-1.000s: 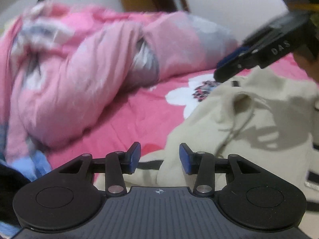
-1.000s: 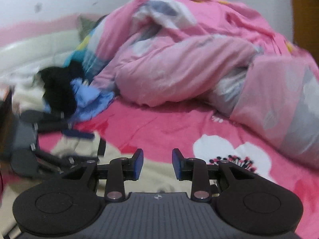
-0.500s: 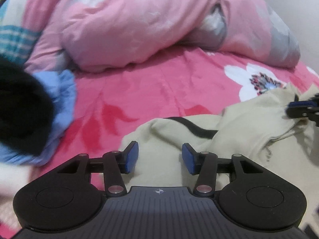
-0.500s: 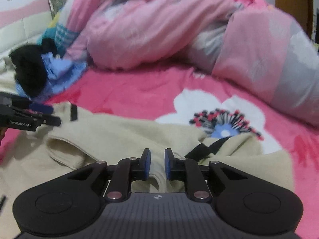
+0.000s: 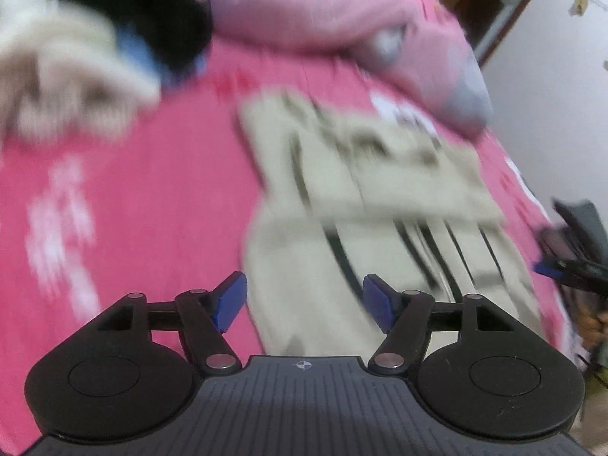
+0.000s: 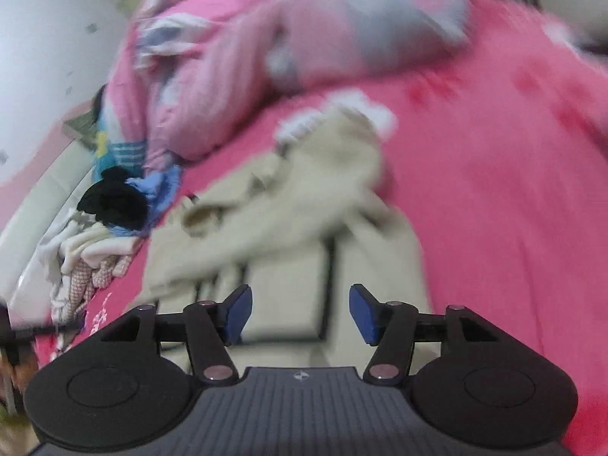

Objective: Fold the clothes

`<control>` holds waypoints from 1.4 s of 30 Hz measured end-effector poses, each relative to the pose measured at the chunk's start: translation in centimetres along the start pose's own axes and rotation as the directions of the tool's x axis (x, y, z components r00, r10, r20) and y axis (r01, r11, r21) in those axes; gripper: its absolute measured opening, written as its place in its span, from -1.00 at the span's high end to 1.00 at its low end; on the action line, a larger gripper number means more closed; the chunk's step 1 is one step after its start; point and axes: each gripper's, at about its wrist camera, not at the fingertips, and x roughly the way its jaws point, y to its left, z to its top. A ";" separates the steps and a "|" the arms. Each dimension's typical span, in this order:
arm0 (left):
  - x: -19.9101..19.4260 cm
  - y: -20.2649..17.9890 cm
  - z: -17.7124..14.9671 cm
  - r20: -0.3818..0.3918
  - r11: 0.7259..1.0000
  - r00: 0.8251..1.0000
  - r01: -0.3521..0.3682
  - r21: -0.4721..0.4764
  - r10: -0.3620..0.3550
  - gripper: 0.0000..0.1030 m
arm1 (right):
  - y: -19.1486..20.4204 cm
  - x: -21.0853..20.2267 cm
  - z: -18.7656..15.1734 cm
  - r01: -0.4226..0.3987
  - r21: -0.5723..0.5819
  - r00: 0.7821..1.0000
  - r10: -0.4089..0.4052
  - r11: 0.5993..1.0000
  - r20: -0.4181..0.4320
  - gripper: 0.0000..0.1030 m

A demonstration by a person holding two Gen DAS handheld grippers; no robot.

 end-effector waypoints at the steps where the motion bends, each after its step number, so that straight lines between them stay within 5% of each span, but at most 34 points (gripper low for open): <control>1: 0.3 -0.3 -1.6 -0.028 1.000 0.999 0.017 -0.016 -0.017 -0.31 | -1.1 -0.3 -0.8 0.017 0.035 1.000 -0.016 0.999 -0.011 -0.18; 5: 1.2 -1.6 -6.6 -0.008 0.998 0.999 0.043 -0.053 -0.043 -0.31 | -3.8 -0.7 -3.1 -0.008 0.118 1.000 0.008 0.993 0.005 -0.15; 15: 0.5 -1.3 -12.0 0.009 0.975 0.992 0.125 -0.183 -0.125 -0.13 | -4.7 -2.4 -7.8 -0.147 0.256 0.989 0.146 0.955 0.024 -0.14; 20: 0.9 -1.4 -12.4 0.041 0.968 0.989 0.149 -0.200 -0.144 0.07 | -5.2 -3.2 -10.2 -0.214 0.322 0.976 0.213 0.922 0.041 -0.08; 28: 1.1 -2.3 -12.9 0.065 0.978 0.990 0.132 -0.164 -0.123 0.70 | -3.4 -1.9 -11.5 -0.245 0.394 0.968 0.246 0.886 0.050 0.23; 36: 1.1 -1.6 -13.2 0.080 0.966 0.986 0.163 -0.199 -0.149 0.67 | -1.7 -0.6 -12.8 -0.273 0.462 0.959 0.277 0.844 0.062 0.17; 42: 1.4 -1.9 -13.3 0.096 0.958 0.979 0.195 -0.209 -0.178 0.26 | -1.5 -2.1 -15.4 -0.294 0.500 0.956 0.248 0.814 0.159 -0.08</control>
